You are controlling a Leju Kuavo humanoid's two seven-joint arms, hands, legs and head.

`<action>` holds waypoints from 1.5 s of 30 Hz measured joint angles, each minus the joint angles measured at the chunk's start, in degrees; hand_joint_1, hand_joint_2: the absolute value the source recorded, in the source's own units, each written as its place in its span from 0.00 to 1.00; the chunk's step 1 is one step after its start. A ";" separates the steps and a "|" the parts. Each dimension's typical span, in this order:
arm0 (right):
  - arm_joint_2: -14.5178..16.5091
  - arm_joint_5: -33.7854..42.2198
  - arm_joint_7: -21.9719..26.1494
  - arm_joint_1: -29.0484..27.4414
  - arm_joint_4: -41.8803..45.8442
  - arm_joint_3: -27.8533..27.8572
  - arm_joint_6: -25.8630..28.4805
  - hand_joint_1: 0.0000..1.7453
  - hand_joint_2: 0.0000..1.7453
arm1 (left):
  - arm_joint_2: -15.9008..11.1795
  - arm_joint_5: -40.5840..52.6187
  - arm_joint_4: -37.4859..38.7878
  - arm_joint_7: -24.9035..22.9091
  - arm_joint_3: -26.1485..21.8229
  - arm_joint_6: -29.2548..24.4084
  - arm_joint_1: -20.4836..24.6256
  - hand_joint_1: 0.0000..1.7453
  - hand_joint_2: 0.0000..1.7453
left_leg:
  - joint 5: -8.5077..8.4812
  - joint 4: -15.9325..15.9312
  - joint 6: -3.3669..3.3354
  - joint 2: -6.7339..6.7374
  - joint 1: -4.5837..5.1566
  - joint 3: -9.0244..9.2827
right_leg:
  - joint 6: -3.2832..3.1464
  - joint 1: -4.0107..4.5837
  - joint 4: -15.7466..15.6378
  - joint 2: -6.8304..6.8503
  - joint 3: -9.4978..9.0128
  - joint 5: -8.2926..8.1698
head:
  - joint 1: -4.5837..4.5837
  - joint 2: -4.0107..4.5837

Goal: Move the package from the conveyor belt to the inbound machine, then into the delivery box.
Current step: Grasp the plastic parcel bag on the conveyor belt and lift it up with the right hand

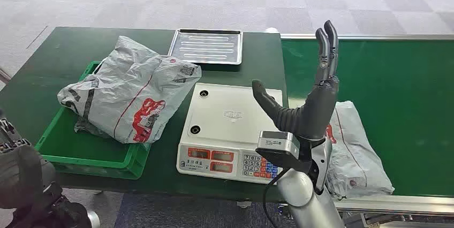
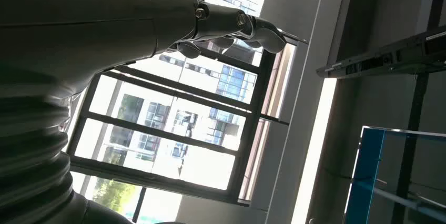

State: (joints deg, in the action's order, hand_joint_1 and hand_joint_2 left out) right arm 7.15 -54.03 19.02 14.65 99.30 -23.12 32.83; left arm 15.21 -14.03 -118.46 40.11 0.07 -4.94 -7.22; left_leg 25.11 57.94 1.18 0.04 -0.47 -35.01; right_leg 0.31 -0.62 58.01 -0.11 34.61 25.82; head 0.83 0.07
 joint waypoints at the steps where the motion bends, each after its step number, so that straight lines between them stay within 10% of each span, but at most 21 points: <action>1: 0.00 0.00 0.00 0.02 -0.01 0.00 0.00 0.00 1.00 | 0.00 0.00 -0.01 0.00 0.00 0.00 0.00 0.00 1.00 | 0.00 0.00 0.00 0.00 0.00 0.00 | 0.00 0.00 0.00 0.00 0.00 0.00 | 0.00 0.00; 8: -0.14 -9.58 -5.68 0.56 -0.70 0.25 0.73 0.00 1.00 | 0.00 0.07 -0.03 0.00 -0.02 -0.12 -0.02 0.00 1.00 | 0.00 0.00 0.00 0.00 0.00 0.00 | 0.00 0.00 0.00 0.00 0.00 0.00 | -0.01 0.00; 12: -2.52 -31.84 -26.25 2.73 -3.76 2.70 -3.02 0.00 1.00 | 0.00 0.29 -0.58 0.02 -0.04 -1.19 -0.68 0.00 1.00 | 0.00 0.01 -0.01 -0.01 0.00 0.00 | 0.02 -0.01 0.00 0.02 -0.02 -0.01 | 0.00 0.00; 16: -9.76 -35.60 -39.84 6.75 -9.94 3.31 -6.98 0.00 1.00 | 0.01 0.13 -1.47 0.07 -0.14 -1.60 -1.74 0.00 1.00 | -0.04 0.09 -0.08 -0.14 0.04 -0.05 | 0.12 -0.12 0.00 0.18 -0.07 -0.07 | -0.01 0.00; 45: -22.89 -35.95 -42.29 18.51 -34.31 -2.22 -14.83 0.00 1.00 | 0.08 -0.97 -2.33 0.08 -1.87 1.15 -2.92 0.00 1.00 | -0.10 0.12 -0.25 -0.32 0.11 -0.11 | 0.27 -0.16 0.00 0.35 -0.09 -0.09 | -0.01 0.00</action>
State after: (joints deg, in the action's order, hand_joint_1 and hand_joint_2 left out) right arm -15.74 -89.98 -23.28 33.16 64.99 -25.35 18.00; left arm 15.29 -15.00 -120.80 40.18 -1.80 -3.79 -10.15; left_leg 25.01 58.06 0.93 -0.28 -0.36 -35.13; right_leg 0.58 -0.78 58.01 0.24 34.52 25.73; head 0.82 0.07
